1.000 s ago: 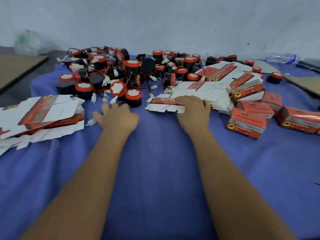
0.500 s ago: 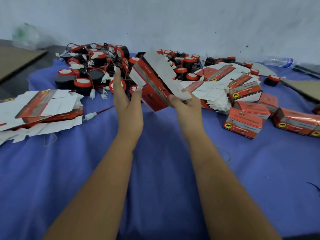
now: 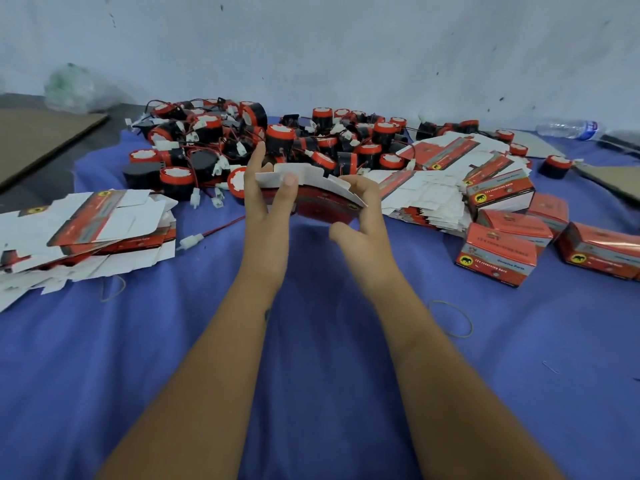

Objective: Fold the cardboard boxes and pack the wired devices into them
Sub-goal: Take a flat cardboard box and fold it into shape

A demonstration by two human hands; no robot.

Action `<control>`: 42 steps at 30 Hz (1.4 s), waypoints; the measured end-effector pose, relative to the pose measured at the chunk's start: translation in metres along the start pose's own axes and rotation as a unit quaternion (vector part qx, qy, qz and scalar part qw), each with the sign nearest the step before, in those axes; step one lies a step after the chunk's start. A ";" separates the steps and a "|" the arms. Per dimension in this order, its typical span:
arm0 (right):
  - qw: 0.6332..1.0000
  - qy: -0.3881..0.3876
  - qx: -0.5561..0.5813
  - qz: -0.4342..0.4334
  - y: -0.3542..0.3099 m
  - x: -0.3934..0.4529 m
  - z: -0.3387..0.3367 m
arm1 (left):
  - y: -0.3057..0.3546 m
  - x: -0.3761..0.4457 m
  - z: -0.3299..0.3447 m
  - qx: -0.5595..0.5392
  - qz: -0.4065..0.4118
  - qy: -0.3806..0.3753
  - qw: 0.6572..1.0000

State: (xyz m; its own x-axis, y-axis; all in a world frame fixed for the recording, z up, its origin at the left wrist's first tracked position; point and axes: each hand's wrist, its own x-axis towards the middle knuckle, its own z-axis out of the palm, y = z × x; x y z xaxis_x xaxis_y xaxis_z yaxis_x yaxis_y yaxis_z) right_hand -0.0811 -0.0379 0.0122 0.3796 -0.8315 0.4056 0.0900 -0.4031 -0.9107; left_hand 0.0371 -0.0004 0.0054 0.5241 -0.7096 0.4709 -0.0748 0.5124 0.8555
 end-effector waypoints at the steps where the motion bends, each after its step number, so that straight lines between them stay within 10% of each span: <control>1: 1.000 -0.014 -0.004 -0.005 0.000 0.000 0.000 | 0.000 0.001 0.000 -0.003 0.001 -0.012 1.000; 13: 0.993 0.030 0.104 0.043 -0.016 0.000 0.006 | 0.013 0.004 0.008 -0.115 -0.056 0.152 0.980; 27: 0.949 0.146 0.276 0.030 -0.012 0.004 0.000 | 0.016 -0.010 0.021 -0.034 -0.032 -0.122 0.991; 37: 0.985 0.035 0.148 -0.079 -0.008 0.004 0.010 | 0.014 -0.004 0.013 0.052 0.084 0.122 0.988; 42: 0.996 0.051 0.064 -0.033 0.006 0.009 0.007 | 0.011 0.000 0.010 0.032 0.007 0.068 0.997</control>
State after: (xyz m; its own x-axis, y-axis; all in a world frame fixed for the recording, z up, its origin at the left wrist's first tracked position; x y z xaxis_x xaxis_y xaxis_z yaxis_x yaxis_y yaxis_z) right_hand -0.0711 -0.0450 0.0094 0.2735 -0.8422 0.4647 0.2308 -0.4115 -0.8817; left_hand 0.0274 0.0005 0.0171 0.6331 -0.6281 0.4524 -0.1349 0.4860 0.8635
